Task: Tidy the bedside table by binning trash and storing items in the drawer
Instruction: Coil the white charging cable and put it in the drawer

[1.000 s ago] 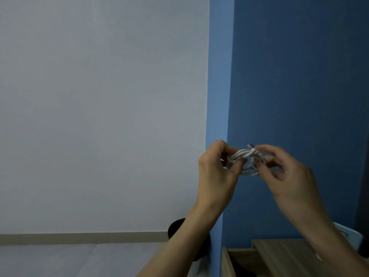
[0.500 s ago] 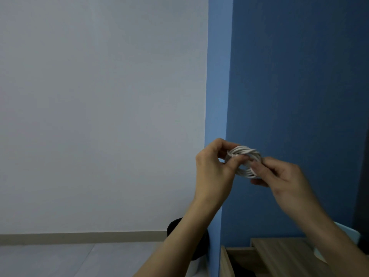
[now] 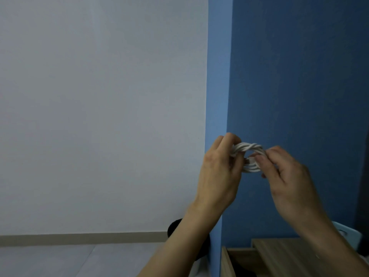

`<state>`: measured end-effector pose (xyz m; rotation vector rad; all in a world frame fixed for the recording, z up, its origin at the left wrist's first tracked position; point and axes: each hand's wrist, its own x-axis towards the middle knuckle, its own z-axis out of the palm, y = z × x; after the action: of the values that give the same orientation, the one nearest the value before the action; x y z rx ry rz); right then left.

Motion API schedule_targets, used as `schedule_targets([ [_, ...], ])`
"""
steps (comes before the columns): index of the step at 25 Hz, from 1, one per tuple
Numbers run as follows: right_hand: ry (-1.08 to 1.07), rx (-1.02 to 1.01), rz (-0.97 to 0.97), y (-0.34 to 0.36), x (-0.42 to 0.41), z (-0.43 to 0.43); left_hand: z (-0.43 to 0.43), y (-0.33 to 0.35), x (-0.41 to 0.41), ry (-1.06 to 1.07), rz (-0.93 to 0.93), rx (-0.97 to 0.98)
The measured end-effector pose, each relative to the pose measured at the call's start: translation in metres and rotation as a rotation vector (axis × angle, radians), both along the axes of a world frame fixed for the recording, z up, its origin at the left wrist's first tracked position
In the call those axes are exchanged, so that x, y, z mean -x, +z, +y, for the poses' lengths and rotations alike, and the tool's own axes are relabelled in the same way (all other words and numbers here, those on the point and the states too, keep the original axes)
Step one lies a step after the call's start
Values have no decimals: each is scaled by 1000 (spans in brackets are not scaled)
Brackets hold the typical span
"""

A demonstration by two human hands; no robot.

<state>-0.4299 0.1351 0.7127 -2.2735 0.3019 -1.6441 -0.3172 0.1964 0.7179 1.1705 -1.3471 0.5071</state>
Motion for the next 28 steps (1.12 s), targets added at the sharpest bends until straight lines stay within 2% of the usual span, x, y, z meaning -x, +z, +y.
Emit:
schedule_targets([
  [3, 169, -153, 24, -2, 3, -4, 4, 1, -4, -362, 164, -161],
  [5, 282, -267, 79, -4, 3, -6, 8, 1, -9, -504, 227, -232],
  [9, 543, -484, 123, -3, 4, -7, 16, 4, -15, -624, 215, -358],
  [12, 695, -612, 25, -2, 3, -4, 15, 0, -15, -635, 262, -381],
  [16, 716, -706, -129, -2, 3, -6, 17, 3, -5, -774, 565, -418],
  [20, 682, -855, -210, -9, 0, -9, 26, 6, -7, -871, 829, -575],
  [24, 777, -958, -280, -20, -4, -8, 29, 8, -16, -877, 916, -659],
  [28, 796, -1003, -251, -26, -6, -13, 25, 7, -16, -947, 998, -556],
])
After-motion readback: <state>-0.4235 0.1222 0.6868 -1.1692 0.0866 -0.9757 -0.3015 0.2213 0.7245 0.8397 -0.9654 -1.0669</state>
